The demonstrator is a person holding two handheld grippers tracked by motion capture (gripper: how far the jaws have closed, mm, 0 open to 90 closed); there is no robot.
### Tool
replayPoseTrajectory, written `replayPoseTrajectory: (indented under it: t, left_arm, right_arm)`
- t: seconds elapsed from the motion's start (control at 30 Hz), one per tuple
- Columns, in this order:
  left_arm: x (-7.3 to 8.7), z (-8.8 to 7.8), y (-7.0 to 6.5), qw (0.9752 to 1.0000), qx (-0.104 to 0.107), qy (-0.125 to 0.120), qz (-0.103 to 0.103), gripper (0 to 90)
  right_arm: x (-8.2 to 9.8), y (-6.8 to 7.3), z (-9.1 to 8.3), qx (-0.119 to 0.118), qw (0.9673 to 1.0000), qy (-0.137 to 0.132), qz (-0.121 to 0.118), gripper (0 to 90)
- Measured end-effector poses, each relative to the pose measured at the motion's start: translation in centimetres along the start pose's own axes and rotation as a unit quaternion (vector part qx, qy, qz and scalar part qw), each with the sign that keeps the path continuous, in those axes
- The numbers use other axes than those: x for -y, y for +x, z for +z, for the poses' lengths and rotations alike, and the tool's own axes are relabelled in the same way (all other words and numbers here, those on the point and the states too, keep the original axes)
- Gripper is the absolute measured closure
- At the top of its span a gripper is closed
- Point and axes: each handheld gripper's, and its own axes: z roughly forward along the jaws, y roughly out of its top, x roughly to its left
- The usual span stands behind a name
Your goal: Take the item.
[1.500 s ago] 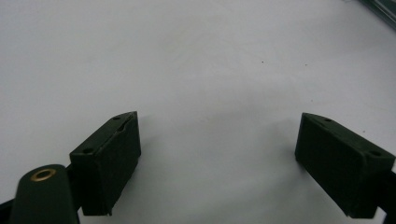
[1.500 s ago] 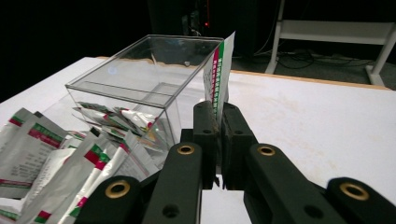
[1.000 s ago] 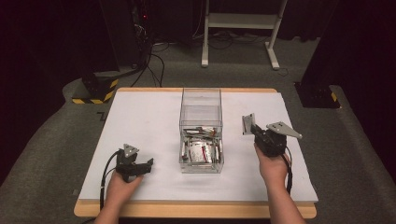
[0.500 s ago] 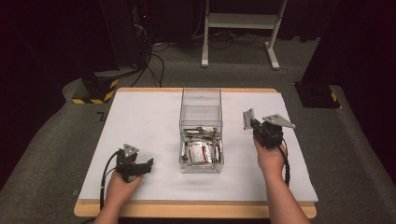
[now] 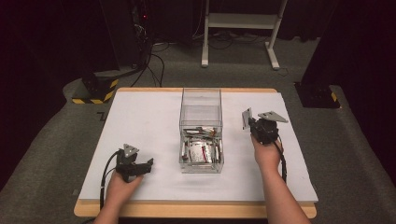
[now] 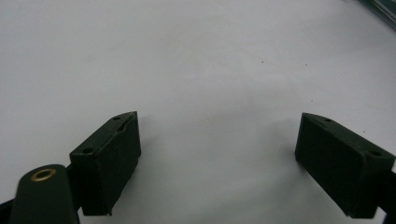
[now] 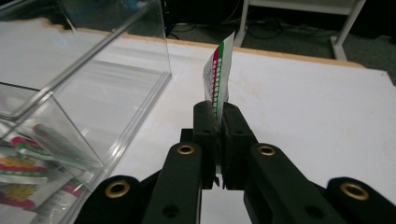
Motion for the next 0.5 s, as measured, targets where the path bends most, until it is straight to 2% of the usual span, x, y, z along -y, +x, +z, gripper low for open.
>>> replayPoseTrajectory:
  t: [0.2, 0.3, 0.5]
  left_arm:
    - [0.0, 0.0, 0.0, 1.0000, 0.000, 0.000, 0.000, 14.3]
    - [0.0, 0.0, 0.0, 1.0000, 0.000, 0.000, 0.000, 14.3]
    - [0.0, 0.0, 0.0, 1.0000, 0.000, 0.000, 0.000, 14.3]
  right_arm:
    - [0.3, -0.6, 1.2, 0.006, 0.9998, 0.017, 0.007, 87.1]
    - [0.5, -0.7, 1.5, 0.004, 0.9994, 0.028, 0.019, 87.1]
    - [0.8, -0.5, 2.0, 0.000, 0.9991, 0.039, 0.019, 87.1]
